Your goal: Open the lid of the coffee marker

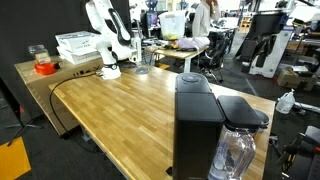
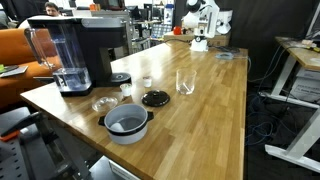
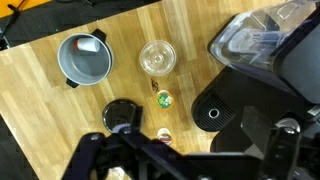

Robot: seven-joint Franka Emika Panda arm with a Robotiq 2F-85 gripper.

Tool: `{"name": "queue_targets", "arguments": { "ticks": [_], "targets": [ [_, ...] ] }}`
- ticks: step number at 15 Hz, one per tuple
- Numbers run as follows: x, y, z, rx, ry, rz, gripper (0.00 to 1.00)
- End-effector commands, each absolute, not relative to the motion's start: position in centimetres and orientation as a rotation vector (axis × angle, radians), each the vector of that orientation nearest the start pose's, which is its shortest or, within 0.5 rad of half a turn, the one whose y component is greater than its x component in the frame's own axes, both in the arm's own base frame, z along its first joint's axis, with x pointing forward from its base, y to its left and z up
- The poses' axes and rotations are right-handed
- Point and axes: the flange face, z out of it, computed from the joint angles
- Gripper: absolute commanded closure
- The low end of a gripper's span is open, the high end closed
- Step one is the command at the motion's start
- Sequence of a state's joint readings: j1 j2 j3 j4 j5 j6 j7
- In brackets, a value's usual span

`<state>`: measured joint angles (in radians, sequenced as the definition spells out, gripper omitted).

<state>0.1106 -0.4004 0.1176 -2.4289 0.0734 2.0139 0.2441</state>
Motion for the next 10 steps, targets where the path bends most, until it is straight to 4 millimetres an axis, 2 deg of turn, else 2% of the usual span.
{"name": "queue_targets", "arguments": {
  "ticks": [1,4,10],
  "targets": [
    [41.7,9.8,45.0,-3.12,0.074,0.047,0.0],
    [43.1,9.7,44.5,-3.117,0.057,0.083,0.0],
    [43.1,9.6,44.5,-3.112,0.047,0.101,0.0]
  ]
}}
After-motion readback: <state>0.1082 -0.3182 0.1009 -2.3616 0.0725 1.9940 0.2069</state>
